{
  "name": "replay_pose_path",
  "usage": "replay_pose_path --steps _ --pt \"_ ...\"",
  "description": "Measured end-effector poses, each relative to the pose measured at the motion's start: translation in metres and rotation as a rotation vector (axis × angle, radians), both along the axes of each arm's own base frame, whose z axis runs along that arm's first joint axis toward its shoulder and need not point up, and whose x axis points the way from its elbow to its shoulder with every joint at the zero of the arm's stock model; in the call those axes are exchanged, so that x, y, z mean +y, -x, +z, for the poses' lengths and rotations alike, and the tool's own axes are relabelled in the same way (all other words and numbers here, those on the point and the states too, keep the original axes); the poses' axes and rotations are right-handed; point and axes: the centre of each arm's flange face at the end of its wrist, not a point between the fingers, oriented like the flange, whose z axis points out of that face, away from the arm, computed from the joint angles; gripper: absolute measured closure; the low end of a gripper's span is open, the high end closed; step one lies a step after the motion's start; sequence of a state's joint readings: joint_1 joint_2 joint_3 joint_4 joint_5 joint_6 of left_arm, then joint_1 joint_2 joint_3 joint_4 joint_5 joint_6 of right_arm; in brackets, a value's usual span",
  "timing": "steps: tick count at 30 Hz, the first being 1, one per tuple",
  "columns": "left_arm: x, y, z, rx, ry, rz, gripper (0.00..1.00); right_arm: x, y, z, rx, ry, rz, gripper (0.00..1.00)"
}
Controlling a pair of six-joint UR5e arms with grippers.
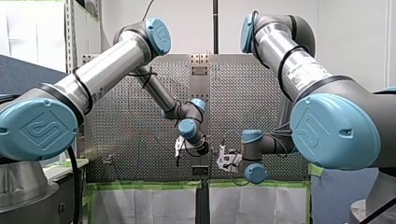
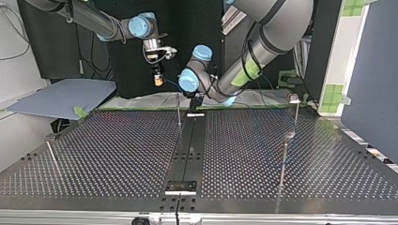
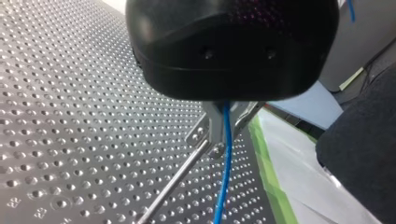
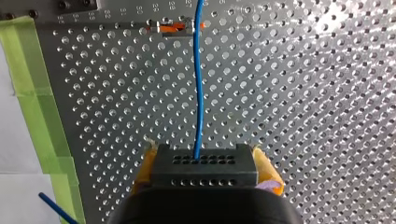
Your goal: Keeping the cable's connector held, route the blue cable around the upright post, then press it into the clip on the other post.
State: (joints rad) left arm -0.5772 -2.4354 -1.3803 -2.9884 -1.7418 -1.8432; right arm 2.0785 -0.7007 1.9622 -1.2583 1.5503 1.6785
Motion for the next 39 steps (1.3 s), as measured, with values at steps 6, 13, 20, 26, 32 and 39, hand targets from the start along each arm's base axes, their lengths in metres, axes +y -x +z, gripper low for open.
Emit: replay_pose_path --steps 6,13,20,26,32,39 --pt "-0.003 0.001 0.000 -0.017 0.012 0.015 1.00 -0.001 0.001 -0.001 -0.001 -0.002 0.007 1.00" --pt "-0.003 0.007 -0.026 0.010 -0.023 0.012 1.00 -0.003 0.001 -0.007 -0.001 -0.010 0.015 1.00" --pt "-0.004 0.006 -0.034 -0.002 -0.014 0.024 1.00 -0.010 0.003 -0.026 0.021 -0.040 0.004 1.00" --pt "-0.003 0.002 -0.037 -0.012 0.009 0.039 1.00 -0.029 0.003 -0.026 0.024 -0.047 -0.010 1.00" --pt "0.001 -0.005 -0.045 -0.008 0.046 0.042 1.00 -0.047 0.007 -0.022 0.026 -0.052 -0.025 1.00" --pt "0.002 -0.013 -0.044 -0.033 0.067 0.034 1.00 -0.057 0.013 -0.021 0.029 -0.052 -0.035 1.00"
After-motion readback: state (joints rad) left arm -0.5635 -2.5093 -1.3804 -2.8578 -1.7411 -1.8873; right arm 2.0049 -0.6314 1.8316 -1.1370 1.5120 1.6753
